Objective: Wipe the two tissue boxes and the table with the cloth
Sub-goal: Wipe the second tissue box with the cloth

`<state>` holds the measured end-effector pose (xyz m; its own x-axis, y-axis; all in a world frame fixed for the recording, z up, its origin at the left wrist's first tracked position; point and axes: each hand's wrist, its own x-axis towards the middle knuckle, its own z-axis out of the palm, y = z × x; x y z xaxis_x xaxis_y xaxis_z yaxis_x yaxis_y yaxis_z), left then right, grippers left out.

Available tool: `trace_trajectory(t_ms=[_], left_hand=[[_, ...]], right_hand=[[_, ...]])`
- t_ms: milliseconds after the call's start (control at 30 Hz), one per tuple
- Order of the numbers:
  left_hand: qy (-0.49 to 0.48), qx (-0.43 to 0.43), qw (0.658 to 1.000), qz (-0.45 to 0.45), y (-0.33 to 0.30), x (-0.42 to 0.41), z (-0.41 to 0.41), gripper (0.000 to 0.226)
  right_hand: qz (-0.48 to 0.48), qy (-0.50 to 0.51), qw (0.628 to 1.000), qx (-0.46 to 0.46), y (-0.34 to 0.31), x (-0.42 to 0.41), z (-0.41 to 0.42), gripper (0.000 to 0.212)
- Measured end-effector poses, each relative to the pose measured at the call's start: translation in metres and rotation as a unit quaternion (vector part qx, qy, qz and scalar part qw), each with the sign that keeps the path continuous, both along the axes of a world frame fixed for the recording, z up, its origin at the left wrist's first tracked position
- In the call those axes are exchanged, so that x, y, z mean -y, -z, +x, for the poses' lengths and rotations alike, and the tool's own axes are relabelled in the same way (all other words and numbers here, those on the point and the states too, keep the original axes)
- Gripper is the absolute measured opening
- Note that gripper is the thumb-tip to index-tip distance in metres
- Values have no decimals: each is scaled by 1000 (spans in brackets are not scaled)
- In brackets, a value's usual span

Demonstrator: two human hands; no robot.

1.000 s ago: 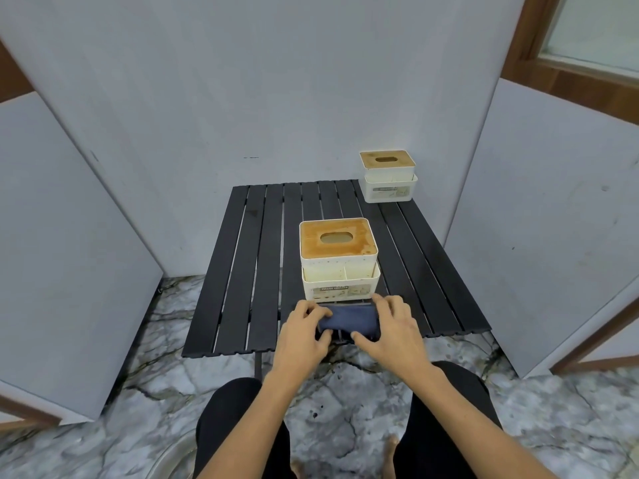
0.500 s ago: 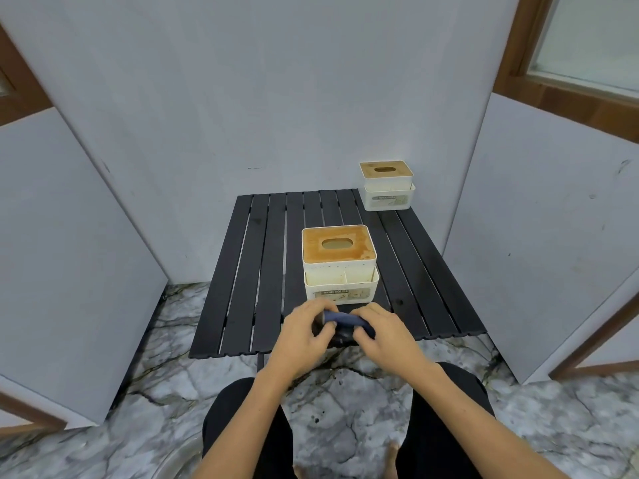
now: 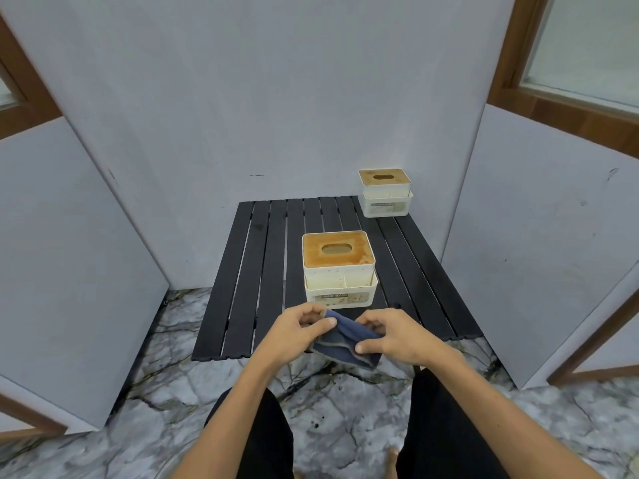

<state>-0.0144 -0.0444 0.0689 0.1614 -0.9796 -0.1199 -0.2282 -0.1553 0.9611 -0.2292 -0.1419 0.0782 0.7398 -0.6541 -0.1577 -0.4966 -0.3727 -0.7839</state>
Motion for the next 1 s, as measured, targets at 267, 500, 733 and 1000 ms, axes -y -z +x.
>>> trace_trajectory(t_ms=[267,500,733,1000], left_hand=[[29,70,997,-27,-15,29,1,17],[-122,171,971,-114,-47,81,27,17],[-109,285,948,-87,-32,151,47,39],[-107,318,939,-70,2,177,44,43]], right_hand=[[94,34,988,118,-8,1,11,23],[17,126,982,142,-27,50,10,17],[-43,188,975,114,-50,120,56,23],[-151,263,953,9,-28,142,80,20]])
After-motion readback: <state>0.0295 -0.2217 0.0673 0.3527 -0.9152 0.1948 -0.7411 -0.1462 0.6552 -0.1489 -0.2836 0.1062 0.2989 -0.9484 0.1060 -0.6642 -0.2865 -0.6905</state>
